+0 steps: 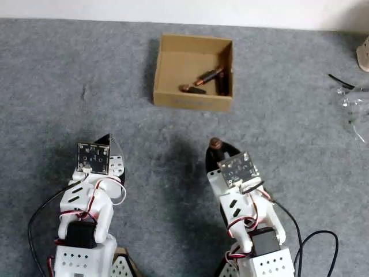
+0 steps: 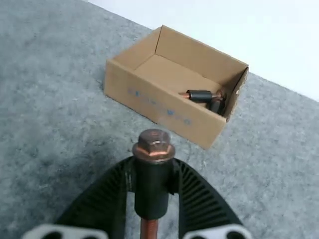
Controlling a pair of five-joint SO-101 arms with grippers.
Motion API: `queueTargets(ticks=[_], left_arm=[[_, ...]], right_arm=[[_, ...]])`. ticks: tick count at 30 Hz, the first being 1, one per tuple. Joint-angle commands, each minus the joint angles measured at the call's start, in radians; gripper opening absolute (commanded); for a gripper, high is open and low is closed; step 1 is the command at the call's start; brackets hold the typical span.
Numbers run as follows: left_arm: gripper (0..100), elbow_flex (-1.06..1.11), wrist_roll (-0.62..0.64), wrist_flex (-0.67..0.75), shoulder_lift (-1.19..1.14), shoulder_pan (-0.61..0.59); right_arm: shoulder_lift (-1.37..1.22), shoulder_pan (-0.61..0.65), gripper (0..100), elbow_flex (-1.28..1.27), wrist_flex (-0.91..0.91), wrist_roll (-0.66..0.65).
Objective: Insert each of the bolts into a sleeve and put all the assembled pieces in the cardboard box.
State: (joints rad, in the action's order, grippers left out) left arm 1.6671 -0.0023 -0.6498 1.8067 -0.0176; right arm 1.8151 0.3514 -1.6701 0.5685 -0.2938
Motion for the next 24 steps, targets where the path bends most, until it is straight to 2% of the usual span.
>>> queueTargets(ticks=[1,6,19,24], left_arm=[[0,0.004,-0.005,0.021,0.008,0.018],[0,0.004,-0.005,0.023,0.008,0.018],[0,0.004,-0.005,0.023,0.008,0.018],[0,0.004,-0.005,0.023,0.008,0.018]], right_arm=[[-0.079,-0.012,0.5,0.084,-0.054,-0.017],[-0.410,-0.015,0.5,0.346,-0.058,-0.018],[-1.474,-0.058,0.5,1.334,-0.050,-0.015],[-1.788,-0.093,0.5,1.684,0.038,-0.015]])
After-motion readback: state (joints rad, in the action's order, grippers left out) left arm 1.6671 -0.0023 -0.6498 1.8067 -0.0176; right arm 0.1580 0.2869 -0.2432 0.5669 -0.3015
